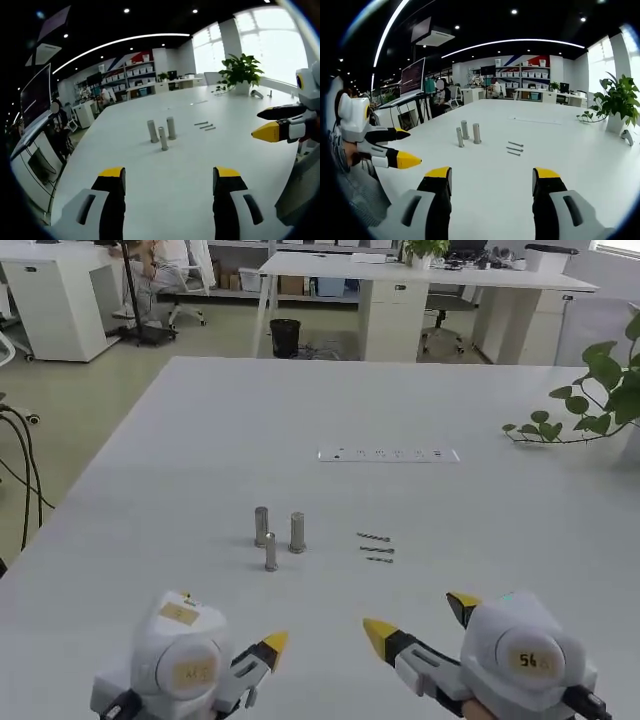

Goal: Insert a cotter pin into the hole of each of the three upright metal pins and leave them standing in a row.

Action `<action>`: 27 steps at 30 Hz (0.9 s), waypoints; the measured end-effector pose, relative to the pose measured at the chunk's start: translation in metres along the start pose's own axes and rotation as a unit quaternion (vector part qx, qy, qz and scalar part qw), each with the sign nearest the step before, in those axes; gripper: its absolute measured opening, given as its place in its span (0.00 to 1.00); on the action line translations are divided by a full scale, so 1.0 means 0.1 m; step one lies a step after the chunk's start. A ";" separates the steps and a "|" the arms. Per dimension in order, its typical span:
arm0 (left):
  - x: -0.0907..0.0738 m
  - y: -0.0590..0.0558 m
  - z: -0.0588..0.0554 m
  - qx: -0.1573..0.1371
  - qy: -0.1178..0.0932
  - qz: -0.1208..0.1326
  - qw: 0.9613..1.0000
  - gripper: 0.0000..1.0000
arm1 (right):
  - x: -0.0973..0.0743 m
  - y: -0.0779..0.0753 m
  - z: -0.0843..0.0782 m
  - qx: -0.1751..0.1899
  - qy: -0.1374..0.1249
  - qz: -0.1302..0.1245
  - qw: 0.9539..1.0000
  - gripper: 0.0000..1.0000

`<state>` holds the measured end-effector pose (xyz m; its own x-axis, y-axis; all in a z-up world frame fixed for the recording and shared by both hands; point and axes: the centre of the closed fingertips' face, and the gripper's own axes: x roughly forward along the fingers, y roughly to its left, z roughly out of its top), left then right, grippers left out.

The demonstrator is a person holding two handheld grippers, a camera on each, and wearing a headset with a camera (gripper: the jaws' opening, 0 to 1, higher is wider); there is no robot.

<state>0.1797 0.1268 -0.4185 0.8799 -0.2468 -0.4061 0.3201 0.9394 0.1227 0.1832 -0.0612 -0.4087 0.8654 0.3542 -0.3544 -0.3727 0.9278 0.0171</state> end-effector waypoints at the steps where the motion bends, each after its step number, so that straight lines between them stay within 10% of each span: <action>1: 0.00 0.00 0.00 0.001 0.000 0.000 1.000 0.69 | 0.00 0.00 0.00 -0.001 0.000 0.000 1.000 0.62; 27: 0.00 -0.03 0.03 0.004 -0.002 -0.006 1.000 0.68 | -0.01 -0.02 0.04 -0.004 -0.008 -0.004 1.000 0.65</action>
<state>0.1797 0.1236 -0.4165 0.8774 -0.2598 -0.4034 0.3338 0.9344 0.1241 0.1843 -0.0625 -0.4046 0.8733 0.3484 -0.3405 -0.3681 0.9297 0.0072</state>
